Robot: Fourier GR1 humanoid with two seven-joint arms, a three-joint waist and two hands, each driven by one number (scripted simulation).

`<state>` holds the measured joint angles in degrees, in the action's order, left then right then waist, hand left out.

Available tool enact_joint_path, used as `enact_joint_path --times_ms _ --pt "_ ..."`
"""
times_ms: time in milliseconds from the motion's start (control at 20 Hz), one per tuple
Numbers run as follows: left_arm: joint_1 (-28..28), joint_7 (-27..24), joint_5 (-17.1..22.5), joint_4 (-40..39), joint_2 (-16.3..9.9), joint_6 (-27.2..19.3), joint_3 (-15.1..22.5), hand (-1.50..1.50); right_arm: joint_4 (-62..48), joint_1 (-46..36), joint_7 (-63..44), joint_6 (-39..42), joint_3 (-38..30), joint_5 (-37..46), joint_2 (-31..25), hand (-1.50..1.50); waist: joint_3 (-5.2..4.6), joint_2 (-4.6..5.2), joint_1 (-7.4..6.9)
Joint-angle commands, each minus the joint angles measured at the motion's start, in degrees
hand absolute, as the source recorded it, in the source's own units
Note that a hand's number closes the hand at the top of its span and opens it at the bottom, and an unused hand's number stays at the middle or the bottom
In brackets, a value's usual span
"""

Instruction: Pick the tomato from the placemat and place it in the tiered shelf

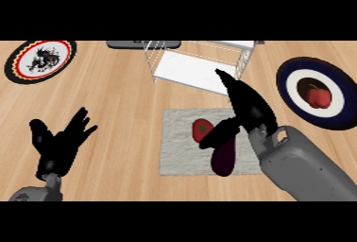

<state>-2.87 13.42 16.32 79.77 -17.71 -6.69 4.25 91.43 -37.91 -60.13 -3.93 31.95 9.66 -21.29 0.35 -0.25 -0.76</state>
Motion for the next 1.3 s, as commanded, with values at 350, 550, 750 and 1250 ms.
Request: enact_joint_path --times_ms 350,550,750,1250 --pt "0.64 1.69 -0.47 -2.12 0.42 1.42 -0.85 0.00 -5.41 -0.62 -10.31 0.56 4.61 10.02 7.95 -1.50 -0.38 0.17 0.50" --pt "-0.77 1.07 0.29 -5.29 -0.11 3.13 -2.82 0.00 -2.17 -0.48 -13.84 2.63 3.89 12.24 9.50 -1.50 -0.41 0.17 0.86" --pt "-0.12 4.09 -1.82 -1.17 1.86 0.48 -0.57 0.00 -4.91 3.81 -7.17 2.55 1.88 13.91 8.51 -1.50 -0.34 0.17 0.83" --pt "2.00 3.85 -2.67 0.64 1.57 1.48 -2.07 0.00 -11.35 6.36 -5.35 3.13 0.60 20.92 11.93 -1.50 -0.34 0.14 0.64"
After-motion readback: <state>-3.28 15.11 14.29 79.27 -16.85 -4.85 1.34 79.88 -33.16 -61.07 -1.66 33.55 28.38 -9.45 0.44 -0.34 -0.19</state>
